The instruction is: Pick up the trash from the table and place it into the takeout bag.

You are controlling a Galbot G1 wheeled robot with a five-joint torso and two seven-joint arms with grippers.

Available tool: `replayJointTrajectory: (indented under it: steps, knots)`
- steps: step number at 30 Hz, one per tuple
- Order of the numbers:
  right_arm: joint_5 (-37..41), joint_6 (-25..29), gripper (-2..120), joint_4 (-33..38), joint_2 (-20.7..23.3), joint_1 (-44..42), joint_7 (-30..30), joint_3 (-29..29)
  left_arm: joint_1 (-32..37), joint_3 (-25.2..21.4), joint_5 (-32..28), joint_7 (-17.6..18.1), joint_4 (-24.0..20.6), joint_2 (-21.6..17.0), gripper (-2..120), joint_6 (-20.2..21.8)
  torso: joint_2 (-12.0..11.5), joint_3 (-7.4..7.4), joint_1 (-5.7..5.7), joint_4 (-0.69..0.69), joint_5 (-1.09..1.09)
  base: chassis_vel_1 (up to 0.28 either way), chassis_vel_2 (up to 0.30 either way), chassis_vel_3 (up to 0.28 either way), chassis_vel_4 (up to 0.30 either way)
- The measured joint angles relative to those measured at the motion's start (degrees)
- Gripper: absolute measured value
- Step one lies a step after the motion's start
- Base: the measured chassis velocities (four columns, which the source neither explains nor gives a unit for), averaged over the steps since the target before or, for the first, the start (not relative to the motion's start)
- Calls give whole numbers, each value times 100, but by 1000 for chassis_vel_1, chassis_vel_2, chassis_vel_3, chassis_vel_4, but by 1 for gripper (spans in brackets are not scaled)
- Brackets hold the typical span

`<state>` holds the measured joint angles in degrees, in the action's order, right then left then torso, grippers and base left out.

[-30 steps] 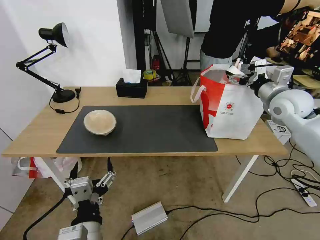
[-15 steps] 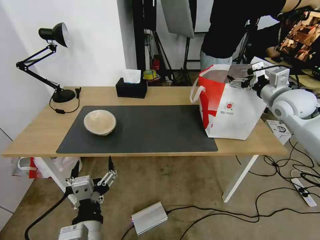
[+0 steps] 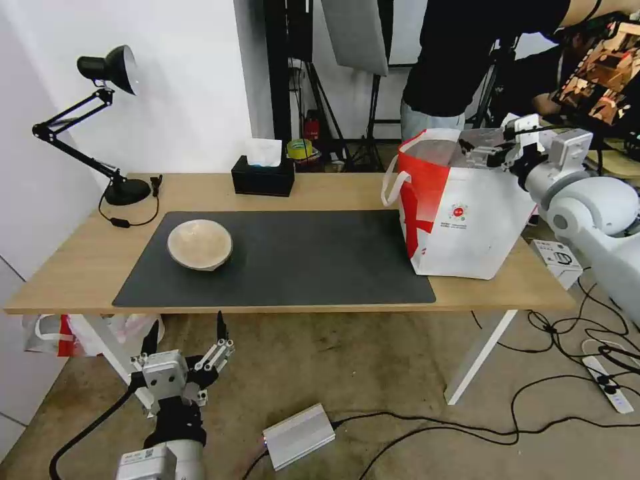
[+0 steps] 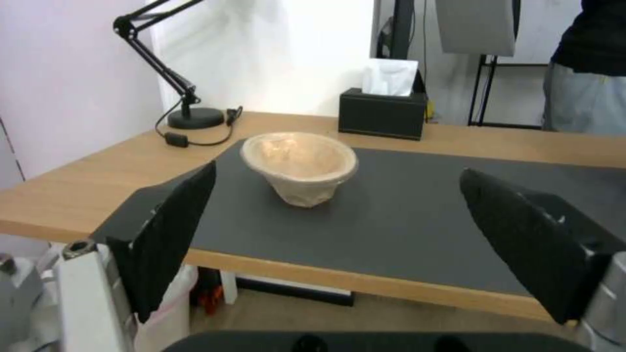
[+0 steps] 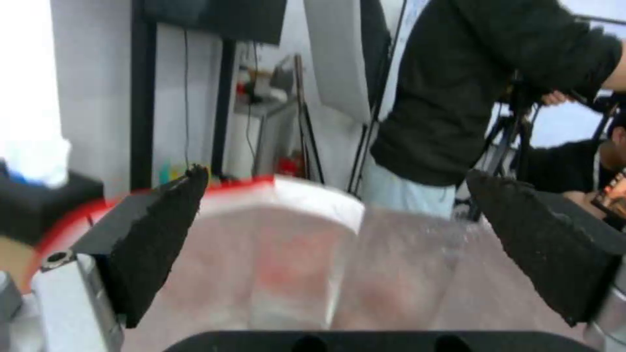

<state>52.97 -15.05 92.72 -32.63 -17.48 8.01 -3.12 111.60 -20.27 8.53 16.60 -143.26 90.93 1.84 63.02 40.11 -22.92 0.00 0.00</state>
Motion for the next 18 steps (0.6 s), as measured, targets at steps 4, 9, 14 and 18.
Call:
replayJointTrajectory:
  steps: [4, 9, 14, 18]
  knots:
    - [256, 320, 100, 298, -23, -125, 185, 189, 4, -3, 1, -1, 0, 6, 100, 1, 0, 0, 0, 0, 0, 0, 0, 0, 0]
    - [474, 794, 100, 666, -104, -382, 392, 459, 25, -23, 5, -1, 0, 13, 100, 1, 0, 0, 0, 0, -1, 0, 0, 0, 0]
    - [533, 1388, 100, 1372, -178, -1023, 699, 1065, 36, -29, 7, -2, 0, 24, 100, -1, 0, 0, 0, 1, -1, 0, 0, 0, 0]
    - [543, 1506, 100, 1854, -149, -1558, 804, 1392, 36, -34, 7, -1, 1, 22, 100, -2, 0, 0, 0, 0, 0, 0, 0, 0, 0]
